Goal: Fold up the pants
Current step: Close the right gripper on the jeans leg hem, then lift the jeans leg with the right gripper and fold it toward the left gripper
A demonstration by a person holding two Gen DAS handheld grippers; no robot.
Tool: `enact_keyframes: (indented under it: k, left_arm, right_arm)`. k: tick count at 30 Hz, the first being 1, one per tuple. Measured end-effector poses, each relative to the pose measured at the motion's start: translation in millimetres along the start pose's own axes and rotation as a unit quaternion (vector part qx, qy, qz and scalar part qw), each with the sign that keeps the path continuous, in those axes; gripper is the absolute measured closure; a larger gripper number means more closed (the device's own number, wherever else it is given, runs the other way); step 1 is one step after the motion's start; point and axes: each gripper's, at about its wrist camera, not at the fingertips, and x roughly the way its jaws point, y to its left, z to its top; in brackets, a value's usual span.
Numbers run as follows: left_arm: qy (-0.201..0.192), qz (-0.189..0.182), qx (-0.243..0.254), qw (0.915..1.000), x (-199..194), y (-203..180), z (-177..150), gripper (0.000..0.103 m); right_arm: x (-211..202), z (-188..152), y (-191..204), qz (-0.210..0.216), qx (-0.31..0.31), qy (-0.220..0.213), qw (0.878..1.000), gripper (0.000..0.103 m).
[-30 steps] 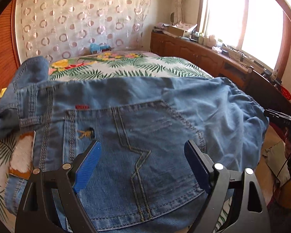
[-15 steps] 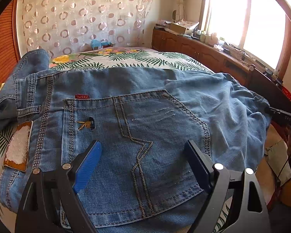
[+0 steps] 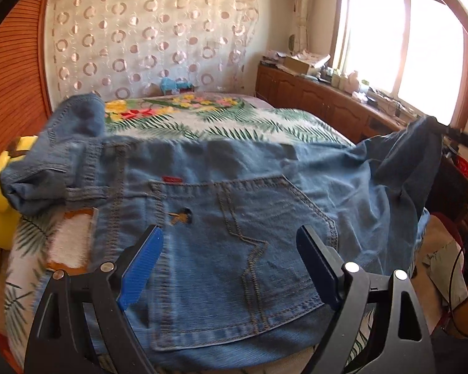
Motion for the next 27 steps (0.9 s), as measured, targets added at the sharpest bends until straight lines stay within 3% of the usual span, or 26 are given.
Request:
enact_keyframes:
  k: [8, 18, 20, 27]
  left_arm:
    - [-0.028, 0.028, -0.017, 0.9991, -30.4, 27.2, 6.3, 0.016]
    - [-0.035, 0.052, -0.040, 0.9972, -49.5, 59.3, -5.9, 0.016]
    - [-0.034, 0.054, -0.044, 0.9970, -48.5, 63.0, -7.8, 0.016]
    - [-0.030, 0.048, -0.050, 0.9972, -38.1, 63.9, -11.5, 0.016]
  right_arm:
    - [14.0, 63.5, 109.6, 0.120, -0.087, -0.047, 0.988, 0.095]
    - [43.8, 98.9, 208.5, 0.208, -0.147, -0.021, 0.967, 0.095]
    - [60.6, 106.5, 200.6, 0.208, -0.150, -0.004, 0.966, 0.093]
    - [77.7, 118.6, 160.6, 0.173, -0.141, 0.009, 0.975, 0.069]
